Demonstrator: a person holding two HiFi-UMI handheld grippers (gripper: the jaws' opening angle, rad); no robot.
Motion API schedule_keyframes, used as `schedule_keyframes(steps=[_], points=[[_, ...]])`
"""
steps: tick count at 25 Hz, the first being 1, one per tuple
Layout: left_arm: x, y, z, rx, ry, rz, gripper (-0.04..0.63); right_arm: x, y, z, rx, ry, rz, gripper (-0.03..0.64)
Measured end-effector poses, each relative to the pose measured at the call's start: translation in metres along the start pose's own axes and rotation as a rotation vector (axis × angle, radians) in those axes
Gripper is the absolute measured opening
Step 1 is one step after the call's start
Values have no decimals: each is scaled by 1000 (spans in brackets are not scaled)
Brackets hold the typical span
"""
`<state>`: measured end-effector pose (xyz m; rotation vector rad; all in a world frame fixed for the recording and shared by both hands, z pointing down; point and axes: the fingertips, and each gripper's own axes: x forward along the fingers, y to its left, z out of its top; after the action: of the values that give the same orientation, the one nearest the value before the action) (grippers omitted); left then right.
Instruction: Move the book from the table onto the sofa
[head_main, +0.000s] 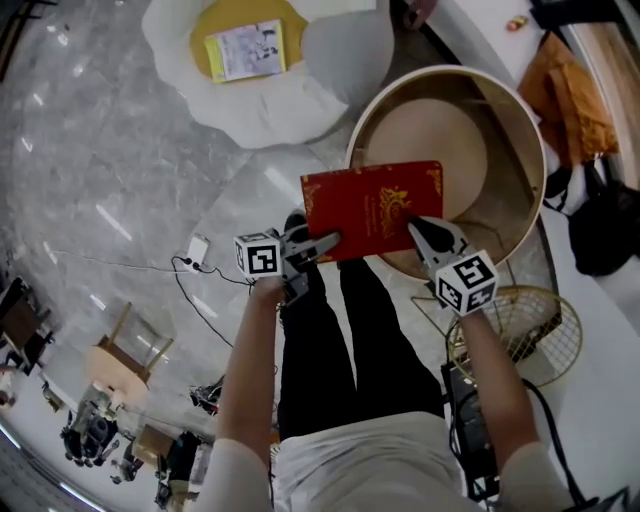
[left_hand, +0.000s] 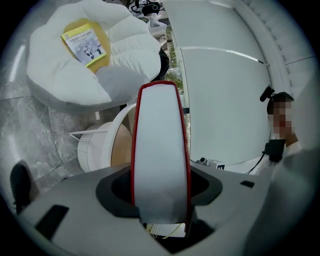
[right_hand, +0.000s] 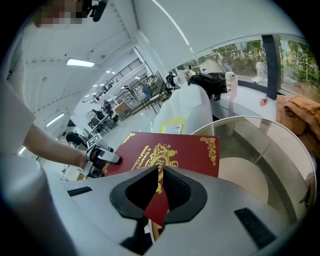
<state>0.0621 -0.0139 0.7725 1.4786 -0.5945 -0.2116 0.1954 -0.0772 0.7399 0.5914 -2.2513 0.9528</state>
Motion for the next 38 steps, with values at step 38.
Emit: schedule_keyframes(steps=[38], points=[[-141, 111, 189, -90, -221, -31, 235, 231, 60, 126, 20, -52, -25, 46]])
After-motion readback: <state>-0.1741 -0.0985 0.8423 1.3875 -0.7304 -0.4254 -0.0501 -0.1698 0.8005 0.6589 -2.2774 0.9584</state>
